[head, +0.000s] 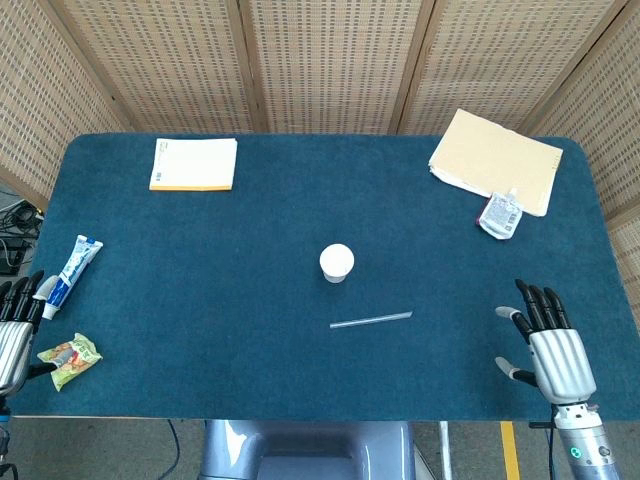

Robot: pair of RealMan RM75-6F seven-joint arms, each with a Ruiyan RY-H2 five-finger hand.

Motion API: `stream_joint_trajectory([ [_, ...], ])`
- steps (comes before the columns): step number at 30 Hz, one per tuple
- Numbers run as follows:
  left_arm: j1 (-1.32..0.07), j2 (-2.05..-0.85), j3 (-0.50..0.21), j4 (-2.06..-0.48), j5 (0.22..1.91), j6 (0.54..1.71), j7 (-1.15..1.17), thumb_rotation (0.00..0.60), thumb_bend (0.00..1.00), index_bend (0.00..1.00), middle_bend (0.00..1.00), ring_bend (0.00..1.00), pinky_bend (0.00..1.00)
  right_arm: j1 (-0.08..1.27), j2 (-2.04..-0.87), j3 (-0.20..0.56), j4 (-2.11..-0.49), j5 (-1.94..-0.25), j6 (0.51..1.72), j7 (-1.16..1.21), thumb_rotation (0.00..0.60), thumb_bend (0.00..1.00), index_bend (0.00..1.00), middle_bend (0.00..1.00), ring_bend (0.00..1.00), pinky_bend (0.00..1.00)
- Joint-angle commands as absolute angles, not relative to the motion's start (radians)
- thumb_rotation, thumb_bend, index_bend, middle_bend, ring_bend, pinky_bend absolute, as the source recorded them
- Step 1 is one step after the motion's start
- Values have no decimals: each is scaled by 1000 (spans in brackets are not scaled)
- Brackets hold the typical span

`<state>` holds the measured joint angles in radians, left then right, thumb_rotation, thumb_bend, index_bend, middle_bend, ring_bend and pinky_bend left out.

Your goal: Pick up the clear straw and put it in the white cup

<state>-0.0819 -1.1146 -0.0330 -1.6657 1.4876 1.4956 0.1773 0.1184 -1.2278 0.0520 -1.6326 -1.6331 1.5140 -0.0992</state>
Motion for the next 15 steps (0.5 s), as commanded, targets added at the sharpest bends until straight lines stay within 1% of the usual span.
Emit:
stream_joint_trajectory([
  [1,-82,-1114,-35,-1665,1487,1497,175,600,90,0,0,0,0,168,-1256,66,-1695,-1636,1451,-147,600,147,385,47,0,0],
  [5,-80,-1113,-39,-1659,1481,1499,164,600,89,0,0,0,0,232,-1319,93,-1755,-1621,1371,-247,600,154,425,70,0,0],
  [7,-80,-1112,-40,-1655,1476,1496,154,600,89,0,0,0,0,267,-1361,109,-1777,-1596,1321,-303,600,174,444,80,0,0],
  [9,-81,-1111,-41,-1652,1474,1493,148,600,90,0,0,0,0,292,-1396,121,-1788,-1571,1287,-345,600,212,463,87,0,0],
  [11,-82,-1112,-41,-1648,1472,1489,141,600,90,0,0,0,0,325,-1445,133,-1792,-1533,1240,-380,600,277,484,95,0,0],
  [15,-84,-1112,-40,-1644,1472,1484,133,600,89,0,0,0,0,363,-1506,149,-1780,-1477,1188,-433,600,383,500,100,0,0],
])
